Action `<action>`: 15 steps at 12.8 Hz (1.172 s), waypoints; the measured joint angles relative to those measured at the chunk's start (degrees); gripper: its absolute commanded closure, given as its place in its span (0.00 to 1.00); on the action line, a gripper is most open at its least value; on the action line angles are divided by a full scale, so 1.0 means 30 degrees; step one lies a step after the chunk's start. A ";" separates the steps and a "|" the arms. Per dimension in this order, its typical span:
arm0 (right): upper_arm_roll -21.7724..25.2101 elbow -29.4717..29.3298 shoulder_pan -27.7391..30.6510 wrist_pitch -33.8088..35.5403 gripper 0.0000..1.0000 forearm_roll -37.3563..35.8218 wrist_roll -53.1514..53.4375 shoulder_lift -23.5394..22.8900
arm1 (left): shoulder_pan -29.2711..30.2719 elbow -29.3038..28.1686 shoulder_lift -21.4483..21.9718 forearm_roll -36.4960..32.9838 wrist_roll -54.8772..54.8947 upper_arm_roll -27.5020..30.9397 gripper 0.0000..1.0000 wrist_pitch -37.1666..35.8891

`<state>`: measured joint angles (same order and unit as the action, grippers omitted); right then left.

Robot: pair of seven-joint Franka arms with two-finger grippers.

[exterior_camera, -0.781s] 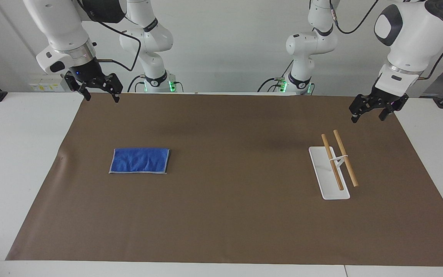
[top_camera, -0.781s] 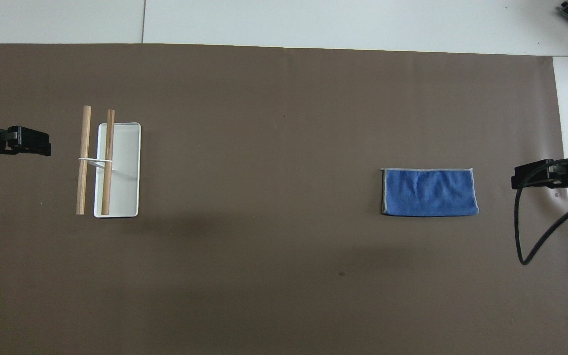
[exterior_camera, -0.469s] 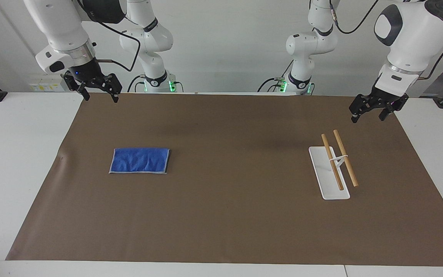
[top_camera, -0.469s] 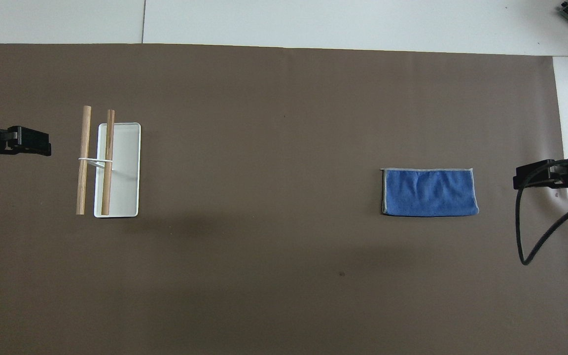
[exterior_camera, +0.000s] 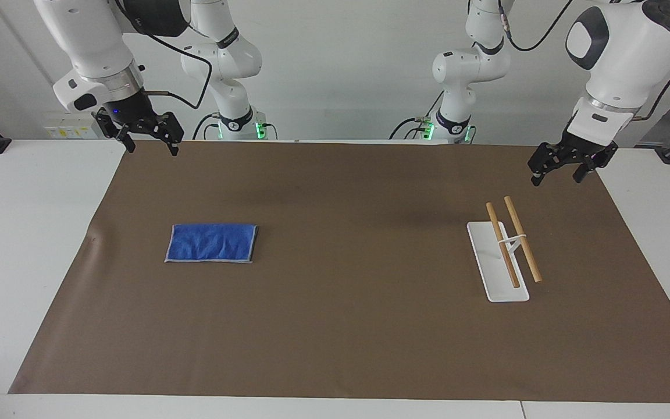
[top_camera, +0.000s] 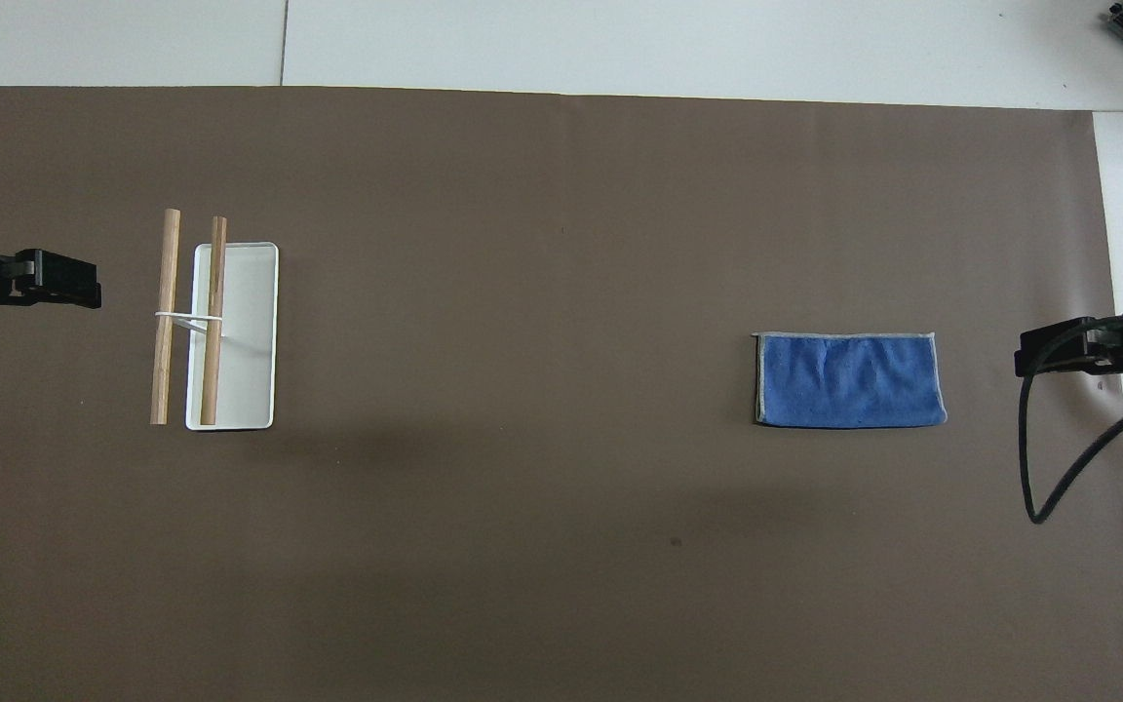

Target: Right arm passes towel to left arm to hang

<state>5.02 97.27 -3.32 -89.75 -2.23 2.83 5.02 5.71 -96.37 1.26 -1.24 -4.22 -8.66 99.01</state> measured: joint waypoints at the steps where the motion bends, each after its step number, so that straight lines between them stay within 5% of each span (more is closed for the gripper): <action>1: 0.0000 0.0136 0.0000 -0.0014 0.00 0.0000 0.0000 0.0034 | 0.0000 0.0000 0.0000 0.0000 0.0000 0.0000 0.00 0.0000; 5: -0.0015 0.0696 -0.0022 -0.1340 0.00 0.0001 0.0000 0.0158 | 0.0000 0.0000 0.0000 0.0000 0.0000 0.0000 0.00 0.0000; 10: -0.0098 0.5034 -0.0304 -0.7401 0.00 0.0005 -0.0062 0.0086 | 0.0000 0.0000 0.0000 0.0000 0.0000 0.0000 0.00 0.0000; 15: -0.0103 0.7868 -0.0525 -1.3641 0.00 0.0004 -0.0240 -0.3033 | 0.0000 0.0000 0.0000 0.0000 0.0000 0.0000 0.00 0.0000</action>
<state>4.71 120.87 -4.90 -130.68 -2.22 2.11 -4.08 5.71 -96.37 1.26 -1.24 -4.22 -8.66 99.01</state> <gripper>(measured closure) 0.000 0.000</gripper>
